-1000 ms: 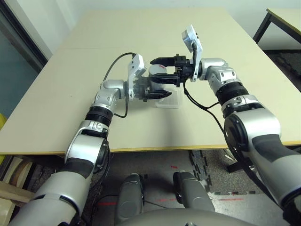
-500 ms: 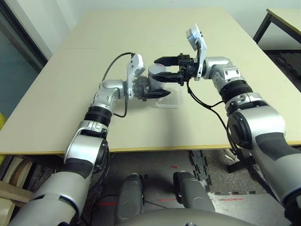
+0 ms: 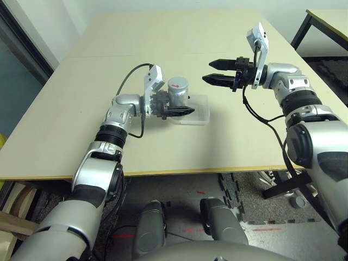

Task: Pour the medicine from the bottle into the box.

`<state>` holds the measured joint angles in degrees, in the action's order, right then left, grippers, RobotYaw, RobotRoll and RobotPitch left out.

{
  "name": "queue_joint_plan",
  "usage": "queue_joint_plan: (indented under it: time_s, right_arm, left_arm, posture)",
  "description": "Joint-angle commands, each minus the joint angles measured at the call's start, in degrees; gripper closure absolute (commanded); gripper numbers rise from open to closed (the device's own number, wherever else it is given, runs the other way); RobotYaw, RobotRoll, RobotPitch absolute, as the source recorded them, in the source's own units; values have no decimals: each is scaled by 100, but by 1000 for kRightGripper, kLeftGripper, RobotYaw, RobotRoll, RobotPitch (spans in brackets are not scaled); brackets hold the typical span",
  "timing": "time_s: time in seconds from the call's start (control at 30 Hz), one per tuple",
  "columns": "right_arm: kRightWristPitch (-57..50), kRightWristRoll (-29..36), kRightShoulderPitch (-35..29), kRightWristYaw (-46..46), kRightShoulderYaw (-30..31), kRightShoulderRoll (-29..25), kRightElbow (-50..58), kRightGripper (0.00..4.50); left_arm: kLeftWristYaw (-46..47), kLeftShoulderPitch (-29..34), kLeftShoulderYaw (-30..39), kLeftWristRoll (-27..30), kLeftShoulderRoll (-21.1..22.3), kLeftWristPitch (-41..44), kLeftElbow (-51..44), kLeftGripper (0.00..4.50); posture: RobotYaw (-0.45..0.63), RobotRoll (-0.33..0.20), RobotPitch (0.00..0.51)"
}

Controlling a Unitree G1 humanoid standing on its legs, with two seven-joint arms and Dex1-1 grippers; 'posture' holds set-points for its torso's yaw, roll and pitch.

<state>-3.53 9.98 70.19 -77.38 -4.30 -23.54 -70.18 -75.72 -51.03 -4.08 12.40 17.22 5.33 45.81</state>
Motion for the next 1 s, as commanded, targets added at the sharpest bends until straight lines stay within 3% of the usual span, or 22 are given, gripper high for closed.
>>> queue_joint_plan:
  time_s: [0.03, 0.4, 1.0]
  right_arm:
    - [17, -42, -80, -259, -17, 2, 11, 0]
    - [-415, 172, -14, -1136, -40, 233, 437, 0]
    - [-709, 308, -130, -1172, 93, 857, 1110, 0]
  left_arm:
    - [-15, -64, -7, -54, 41, -71, 59, 1784]
    - [15, -159, 11, -64, 45, -140, 175, 1784]
    - [6, -241, -27, -75, -86, -179, 237, 1784]
  posture:
    - [-190, 0, 71]
    - [-189, 0, 64]
    - [-192, 0, 66]
